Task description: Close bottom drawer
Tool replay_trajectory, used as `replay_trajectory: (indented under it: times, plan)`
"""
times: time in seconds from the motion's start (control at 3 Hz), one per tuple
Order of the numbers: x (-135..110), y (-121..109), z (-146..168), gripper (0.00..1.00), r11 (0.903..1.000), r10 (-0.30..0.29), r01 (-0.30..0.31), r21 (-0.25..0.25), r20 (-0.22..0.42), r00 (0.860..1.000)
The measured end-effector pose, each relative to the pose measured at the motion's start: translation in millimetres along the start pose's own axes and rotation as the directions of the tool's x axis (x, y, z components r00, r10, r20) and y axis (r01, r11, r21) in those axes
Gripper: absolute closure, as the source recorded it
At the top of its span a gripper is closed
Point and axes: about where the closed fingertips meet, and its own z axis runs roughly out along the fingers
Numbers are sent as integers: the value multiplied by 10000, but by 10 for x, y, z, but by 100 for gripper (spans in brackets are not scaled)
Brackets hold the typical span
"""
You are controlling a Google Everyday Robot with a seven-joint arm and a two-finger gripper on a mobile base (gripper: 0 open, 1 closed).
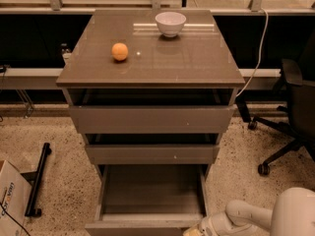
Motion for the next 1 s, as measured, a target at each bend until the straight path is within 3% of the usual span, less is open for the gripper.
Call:
replay_trajectory:
  times: [0.33, 1.0]
  plan:
    - [0, 0, 0, 100, 10000, 0, 0, 0, 0, 10000]
    - [-253, -143, 76, 100, 9927, -626, 527, 1088, 897, 9940]
